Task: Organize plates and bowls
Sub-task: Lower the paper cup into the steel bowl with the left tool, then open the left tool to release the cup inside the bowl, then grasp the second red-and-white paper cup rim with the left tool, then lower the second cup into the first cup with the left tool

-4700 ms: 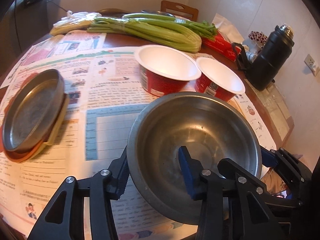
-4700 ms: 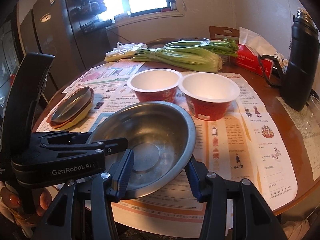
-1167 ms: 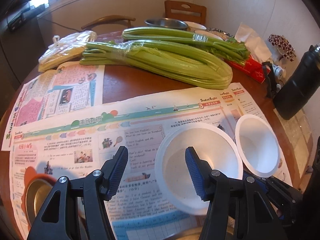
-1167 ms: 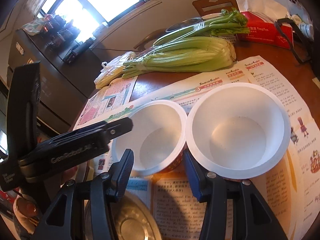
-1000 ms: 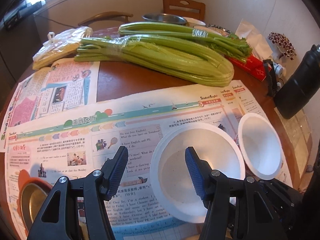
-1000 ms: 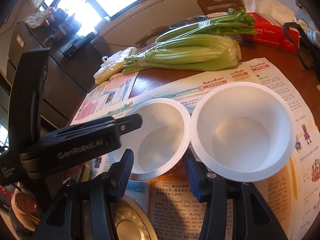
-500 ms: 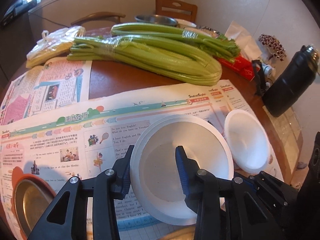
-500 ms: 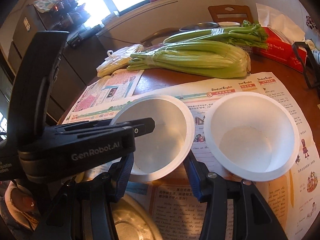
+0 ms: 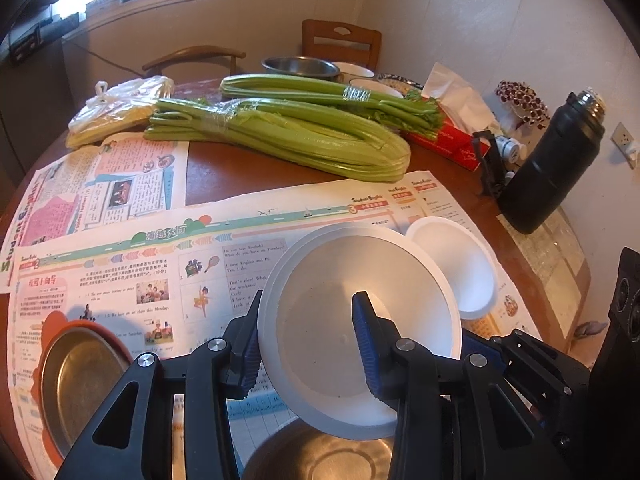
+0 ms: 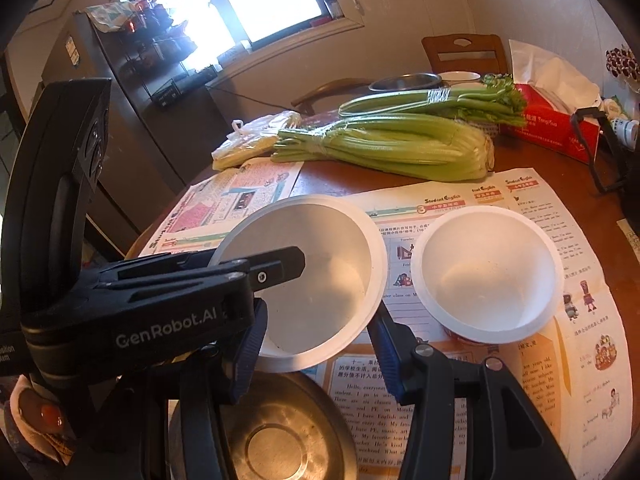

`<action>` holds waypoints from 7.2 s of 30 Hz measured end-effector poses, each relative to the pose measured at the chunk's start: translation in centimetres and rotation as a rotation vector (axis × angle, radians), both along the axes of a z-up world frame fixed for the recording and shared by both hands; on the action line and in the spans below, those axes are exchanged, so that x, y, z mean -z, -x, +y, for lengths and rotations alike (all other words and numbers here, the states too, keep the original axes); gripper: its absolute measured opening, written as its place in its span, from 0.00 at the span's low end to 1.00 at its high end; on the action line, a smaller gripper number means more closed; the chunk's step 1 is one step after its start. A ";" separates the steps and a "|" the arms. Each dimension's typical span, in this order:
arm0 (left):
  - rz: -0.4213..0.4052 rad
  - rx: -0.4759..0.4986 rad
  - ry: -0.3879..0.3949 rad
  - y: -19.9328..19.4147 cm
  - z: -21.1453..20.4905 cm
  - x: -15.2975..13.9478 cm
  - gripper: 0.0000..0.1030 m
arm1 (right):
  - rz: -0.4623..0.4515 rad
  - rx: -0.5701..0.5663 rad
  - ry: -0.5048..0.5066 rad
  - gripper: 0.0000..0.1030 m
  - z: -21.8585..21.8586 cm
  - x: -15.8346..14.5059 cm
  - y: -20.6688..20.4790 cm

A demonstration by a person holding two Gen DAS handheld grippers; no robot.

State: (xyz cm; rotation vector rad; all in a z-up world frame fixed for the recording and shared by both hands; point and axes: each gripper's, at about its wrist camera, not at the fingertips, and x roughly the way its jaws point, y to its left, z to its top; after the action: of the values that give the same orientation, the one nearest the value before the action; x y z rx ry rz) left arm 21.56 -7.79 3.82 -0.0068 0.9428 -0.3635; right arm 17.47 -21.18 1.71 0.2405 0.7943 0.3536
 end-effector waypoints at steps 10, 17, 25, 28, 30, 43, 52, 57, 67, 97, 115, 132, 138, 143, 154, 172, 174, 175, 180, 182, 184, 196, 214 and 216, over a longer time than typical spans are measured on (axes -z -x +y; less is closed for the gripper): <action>-0.055 -0.011 0.002 3.3 0.8 -1.8 0.40 | -0.044 -0.020 0.002 0.50 0.4 -1.6 2.8; -0.082 -0.022 0.012 5.5 1.1 -2.6 0.41 | -0.075 -0.033 0.007 0.50 0.6 -2.5 4.6; -0.104 -0.031 0.013 8.0 1.5 -3.0 0.41 | -0.096 -0.049 0.021 0.50 1.0 -2.9 6.7; -0.109 -0.039 0.015 8.9 2.0 -3.1 0.41 | -0.100 -0.063 0.017 0.50 1.2 -3.0 7.4; -0.107 -0.043 0.019 9.4 2.3 -3.0 0.42 | -0.103 -0.071 0.018 0.50 1.4 -3.0 7.9; -0.065 -0.073 0.045 11.6 3.9 -0.1 0.42 | -0.059 -0.116 0.062 0.50 2.9 -1.1 10.1; -0.056 -0.080 0.022 11.8 3.6 1.2 0.42 | -0.027 -0.121 0.085 0.50 3.1 0.3 10.2; -0.039 -0.082 0.012 11.6 3.4 2.1 0.42 | -0.005 -0.120 0.091 0.50 3.1 1.0 9.9; -0.026 -0.086 -0.004 11.5 2.8 3.0 0.43 | 0.018 -0.121 0.102 0.50 2.7 2.0 9.7; -0.022 -0.087 0.009 10.9 3.4 3.2 0.51 | 0.018 -0.114 0.099 0.51 1.5 2.4 9.1; -0.092 -0.055 0.022 8.4 2.1 -0.5 0.59 | -0.035 -0.001 0.038 0.51 -3.7 0.3 7.7; 0.018 0.037 -0.014 -0.9 -7.7 0.2 0.60 | 0.014 0.196 0.059 0.51 -11.7 0.4 0.6; 0.083 0.047 -0.043 -2.9 -9.8 2.2 0.60 | 0.051 0.183 0.060 0.51 -12.4 1.8 -1.6; 0.124 0.061 -0.056 -3.6 -10.5 3.6 0.59 | 0.067 0.139 0.062 0.51 -11.9 2.9 -2.8; 0.193 0.062 -0.015 -4.3 -10.2 5.5 0.52 | 0.040 0.102 0.086 0.47 -10.6 3.3 -2.7; 0.169 0.047 0.010 -3.0 -8.6 4.6 0.50 | 0.023 0.089 0.049 0.46 -9.5 2.3 -1.0; 0.177 0.040 0.007 -3.3 -8.6 5.0 0.50 | 0.026 0.091 0.049 0.46 -9.6 2.5 -0.8; 0.182 0.031 -0.003 -3.5 -8.7 5.2 0.50 | 0.028 0.092 0.051 0.46 -9.6 2.6 -0.8; 0.194 0.056 -0.002 -3.9 -9.5 5.7 0.38 | 0.023 0.078 0.061 0.46 -9.4 2.7 -1.0; 0.196 0.065 -0.006 -3.9 -9.7 5.6 0.36 | 0.025 0.067 0.061 0.46 -9.2 2.7 -1.0; 0.181 0.066 -0.006 -3.7 -9.7 5.3 0.36 | 0.019 0.071 0.074 0.46 -9.0 2.6 -0.9; 0.098 0.056 0.037 -0.4 -6.8 1.2 0.36 | -0.064 0.040 0.066 0.46 -7.3 -0.5 1.7; 0.015 -0.030 0.062 7.0 0.5 -1.6 0.38 | -0.116 -0.090 0.048 0.46 -1.3 -2.8 7.0; 0.010 -0.042 0.064 7.6 1.1 -1.5 0.38 | -0.113 -0.103 0.048 0.46 -0.7 -2.7 7.6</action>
State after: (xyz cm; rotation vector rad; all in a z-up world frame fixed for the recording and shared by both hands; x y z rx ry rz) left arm 13.91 -6.67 5.36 -0.0864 0.9398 -0.3549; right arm 9.88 -21.87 4.38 0.1336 0.7045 0.4408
